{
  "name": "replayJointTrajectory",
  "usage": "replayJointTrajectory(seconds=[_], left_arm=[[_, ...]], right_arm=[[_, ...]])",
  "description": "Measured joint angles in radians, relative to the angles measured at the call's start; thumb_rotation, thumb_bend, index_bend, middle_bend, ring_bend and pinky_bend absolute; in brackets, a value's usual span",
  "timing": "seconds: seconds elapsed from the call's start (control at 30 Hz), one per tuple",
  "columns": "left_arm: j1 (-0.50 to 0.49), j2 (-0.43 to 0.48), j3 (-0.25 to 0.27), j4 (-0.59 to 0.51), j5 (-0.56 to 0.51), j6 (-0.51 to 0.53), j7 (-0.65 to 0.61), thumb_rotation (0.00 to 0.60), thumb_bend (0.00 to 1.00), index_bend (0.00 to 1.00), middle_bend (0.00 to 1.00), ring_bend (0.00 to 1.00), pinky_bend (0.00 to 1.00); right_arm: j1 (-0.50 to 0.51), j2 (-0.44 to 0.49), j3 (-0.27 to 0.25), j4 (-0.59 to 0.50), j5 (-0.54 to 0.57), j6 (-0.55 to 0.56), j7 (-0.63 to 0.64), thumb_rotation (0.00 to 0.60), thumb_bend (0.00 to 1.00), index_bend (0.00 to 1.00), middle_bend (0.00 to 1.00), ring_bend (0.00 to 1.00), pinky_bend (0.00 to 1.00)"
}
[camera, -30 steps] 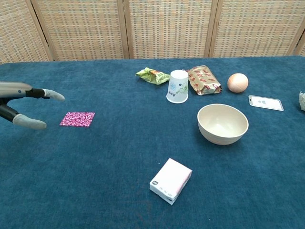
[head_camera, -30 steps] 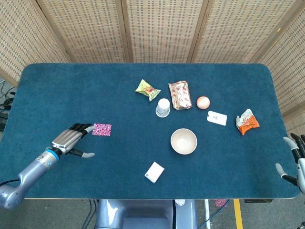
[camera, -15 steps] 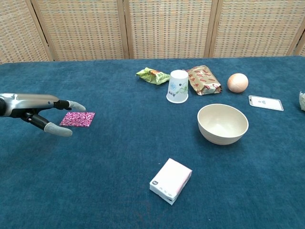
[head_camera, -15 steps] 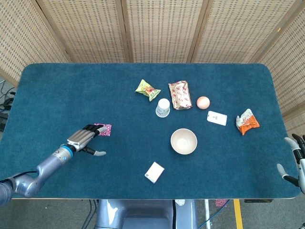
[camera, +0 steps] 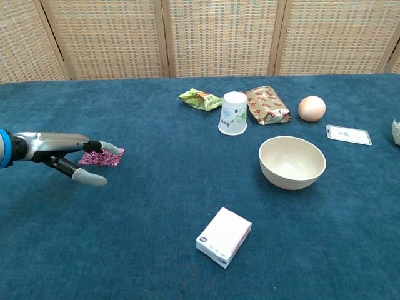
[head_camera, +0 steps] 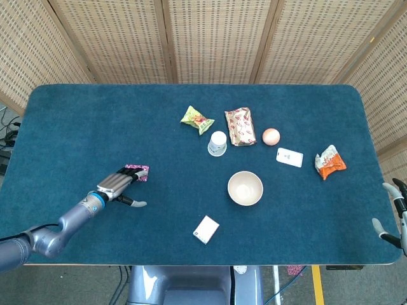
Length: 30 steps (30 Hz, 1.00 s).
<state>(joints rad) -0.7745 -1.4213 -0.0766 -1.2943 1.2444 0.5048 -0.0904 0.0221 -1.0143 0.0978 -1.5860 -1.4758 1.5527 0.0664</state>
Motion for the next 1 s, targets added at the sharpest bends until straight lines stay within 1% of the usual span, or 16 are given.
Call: replayJointTrajectory(seconds=[0.23,0.63,1.0], left_arm=[[-0.004,-0.012,0.012,0.008,0.007,0.003,-0.011,0.21,0.01,0.05,0.0,0.0,0.0],[0.013,0.035,0.057,-0.072,0.025,0.04,0.03,0.209,0.01,0.05,0.0,0.0,0.0],[0.03,0.086,0.098,-0.148,0.014,0.062,0.086,0.209,0.01,0.05,0.0,0.0,0.0]], right_arm=[[-0.004,0.0,0.001,-0.003,0.001,0.005,-0.003,0.6,0.34,0.16,0.12,0.0,0.0],[0.0,-0.003,0.003,0.005,0.002,-0.003,0.007,0.6,0.34,0.16,0.12,0.0,0.0],[0.001,-0.006,0.003,0.012,0.002,-0.006,0.018,0.6,0.34,0.16,0.12,0.0,0.0]])
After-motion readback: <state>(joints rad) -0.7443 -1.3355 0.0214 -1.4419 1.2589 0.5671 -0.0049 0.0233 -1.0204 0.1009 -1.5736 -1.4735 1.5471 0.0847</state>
